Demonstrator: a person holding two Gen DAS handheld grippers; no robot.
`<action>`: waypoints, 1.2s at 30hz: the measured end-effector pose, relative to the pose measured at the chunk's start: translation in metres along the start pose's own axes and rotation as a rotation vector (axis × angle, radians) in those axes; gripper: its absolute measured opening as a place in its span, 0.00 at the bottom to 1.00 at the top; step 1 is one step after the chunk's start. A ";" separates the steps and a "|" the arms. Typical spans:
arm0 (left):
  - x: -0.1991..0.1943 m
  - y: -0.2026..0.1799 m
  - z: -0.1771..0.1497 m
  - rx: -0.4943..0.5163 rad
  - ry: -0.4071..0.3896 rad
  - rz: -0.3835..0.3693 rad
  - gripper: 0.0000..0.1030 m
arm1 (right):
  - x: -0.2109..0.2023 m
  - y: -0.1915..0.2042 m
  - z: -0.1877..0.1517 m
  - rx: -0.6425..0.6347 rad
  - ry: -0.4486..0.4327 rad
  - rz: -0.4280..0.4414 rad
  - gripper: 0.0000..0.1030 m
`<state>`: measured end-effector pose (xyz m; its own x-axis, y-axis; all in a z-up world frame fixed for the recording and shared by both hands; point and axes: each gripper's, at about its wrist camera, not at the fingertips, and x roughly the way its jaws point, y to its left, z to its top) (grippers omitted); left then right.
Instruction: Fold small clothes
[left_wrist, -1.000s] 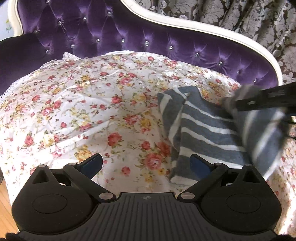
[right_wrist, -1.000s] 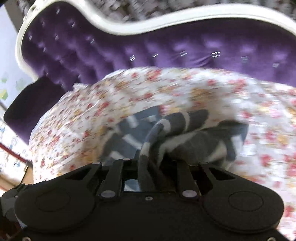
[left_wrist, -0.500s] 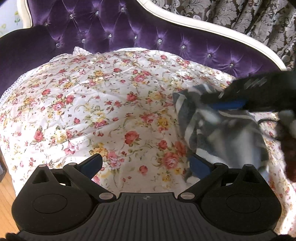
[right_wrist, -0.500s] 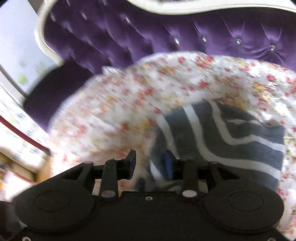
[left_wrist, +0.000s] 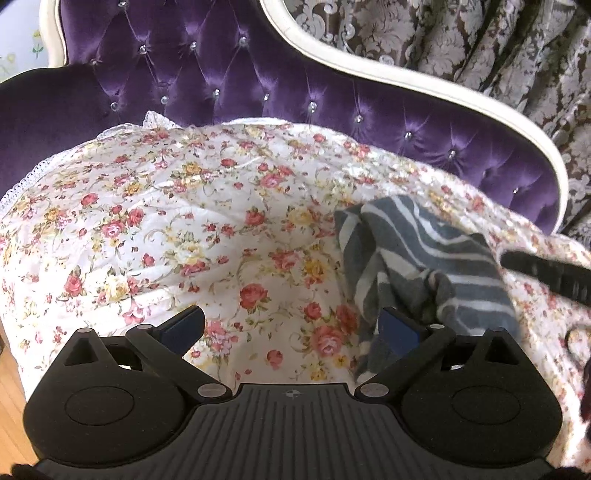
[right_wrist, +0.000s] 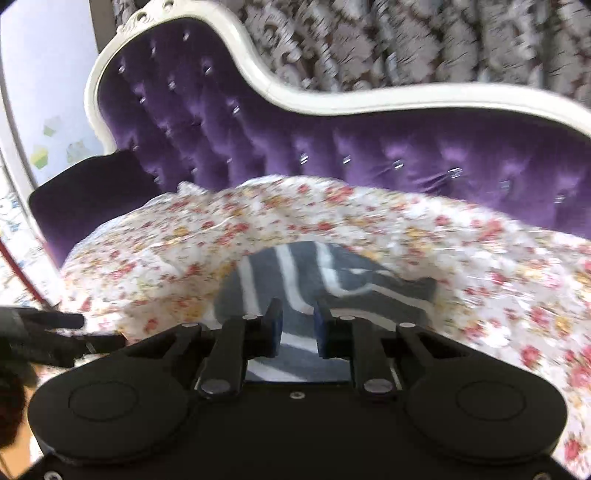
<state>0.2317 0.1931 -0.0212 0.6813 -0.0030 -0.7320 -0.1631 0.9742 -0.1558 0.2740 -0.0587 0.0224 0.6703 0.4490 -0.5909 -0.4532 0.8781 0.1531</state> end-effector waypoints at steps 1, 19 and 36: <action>-0.001 0.000 0.001 -0.002 -0.005 -0.007 0.98 | -0.005 0.003 -0.008 -0.021 -0.029 -0.028 0.26; 0.019 -0.033 -0.007 0.081 -0.046 -0.091 0.99 | 0.049 0.081 -0.067 -0.216 -0.030 0.091 0.27; 0.070 -0.023 -0.014 0.033 0.064 -0.055 0.99 | -0.013 0.030 -0.067 -0.165 -0.126 0.162 0.40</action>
<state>0.2731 0.1670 -0.0780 0.6412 -0.0698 -0.7642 -0.1026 0.9791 -0.1755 0.2123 -0.0490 -0.0178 0.6442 0.6078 -0.4644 -0.6435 0.7588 0.1006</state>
